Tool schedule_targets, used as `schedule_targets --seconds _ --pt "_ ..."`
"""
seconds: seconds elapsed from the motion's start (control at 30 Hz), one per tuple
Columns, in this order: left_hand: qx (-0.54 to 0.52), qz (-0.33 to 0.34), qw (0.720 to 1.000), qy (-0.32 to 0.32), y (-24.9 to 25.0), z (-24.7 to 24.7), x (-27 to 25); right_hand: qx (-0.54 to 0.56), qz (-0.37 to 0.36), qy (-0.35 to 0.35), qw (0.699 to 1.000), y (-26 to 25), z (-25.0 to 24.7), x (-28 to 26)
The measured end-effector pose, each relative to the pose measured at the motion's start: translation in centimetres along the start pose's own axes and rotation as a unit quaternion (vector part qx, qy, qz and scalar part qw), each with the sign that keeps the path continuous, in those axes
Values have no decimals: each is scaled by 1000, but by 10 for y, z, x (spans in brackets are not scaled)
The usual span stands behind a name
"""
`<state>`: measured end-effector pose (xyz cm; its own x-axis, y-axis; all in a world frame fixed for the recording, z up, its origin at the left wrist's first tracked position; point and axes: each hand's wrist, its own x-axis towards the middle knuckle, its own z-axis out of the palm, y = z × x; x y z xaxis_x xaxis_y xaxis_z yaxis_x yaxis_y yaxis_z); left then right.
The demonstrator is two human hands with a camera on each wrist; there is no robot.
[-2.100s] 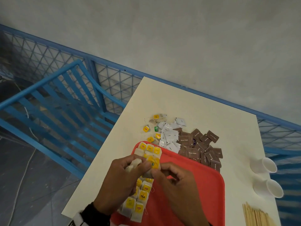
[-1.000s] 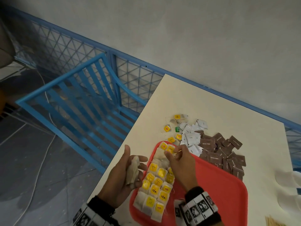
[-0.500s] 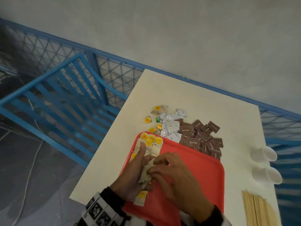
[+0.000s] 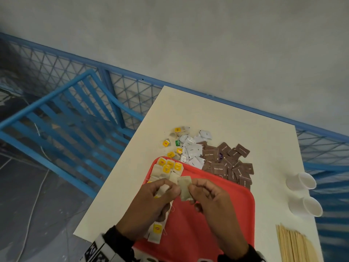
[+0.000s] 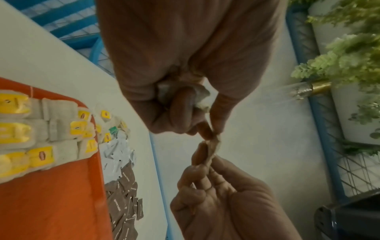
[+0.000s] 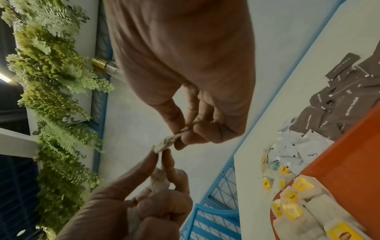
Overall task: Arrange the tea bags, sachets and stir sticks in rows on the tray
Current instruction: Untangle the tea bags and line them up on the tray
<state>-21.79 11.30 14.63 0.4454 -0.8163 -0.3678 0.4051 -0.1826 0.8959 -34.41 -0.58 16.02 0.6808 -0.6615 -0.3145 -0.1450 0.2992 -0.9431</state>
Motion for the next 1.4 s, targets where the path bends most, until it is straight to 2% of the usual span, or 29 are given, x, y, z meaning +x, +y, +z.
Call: schedule_targets --seconds 0.13,0.23,0.33,0.43,0.5,0.67,0.77,0.9,1.03,1.2,1.3,1.4 --pt "14 17 999 35 4 3 -3 -19 -2 -16 1000 3 1 -1" --pt "23 28 998 41 3 3 -3 -47 -29 -11 998 5 3 -1" --pt "115 68 990 49 3 2 -4 -80 -35 -3 996 9 5 -3" --pt "227 107 967 44 -2 -2 -6 -170 -73 -4 983 18 6 -5" --pt "244 95 964 54 -7 -8 -6 -180 -80 -17 980 23 5 -4" --pt "159 14 985 70 -11 -21 -5 -116 -24 -62 991 25 9 0" --pt "161 -2 981 107 -14 -36 -2 -117 8 -16 993 43 10 27" --pt "178 -45 976 119 -18 -63 -3 -208 75 45 974 91 4 88" --pt "228 -78 963 118 -23 -90 -4 -213 98 50 971 120 4 133" --pt "215 -104 965 109 -26 -106 0 -205 128 53 969 127 8 155" --pt "209 -102 967 101 -24 -108 3 -295 119 94 943 132 9 158" --pt "203 -96 970 98 -22 -109 5 -393 33 129 910 128 13 153"
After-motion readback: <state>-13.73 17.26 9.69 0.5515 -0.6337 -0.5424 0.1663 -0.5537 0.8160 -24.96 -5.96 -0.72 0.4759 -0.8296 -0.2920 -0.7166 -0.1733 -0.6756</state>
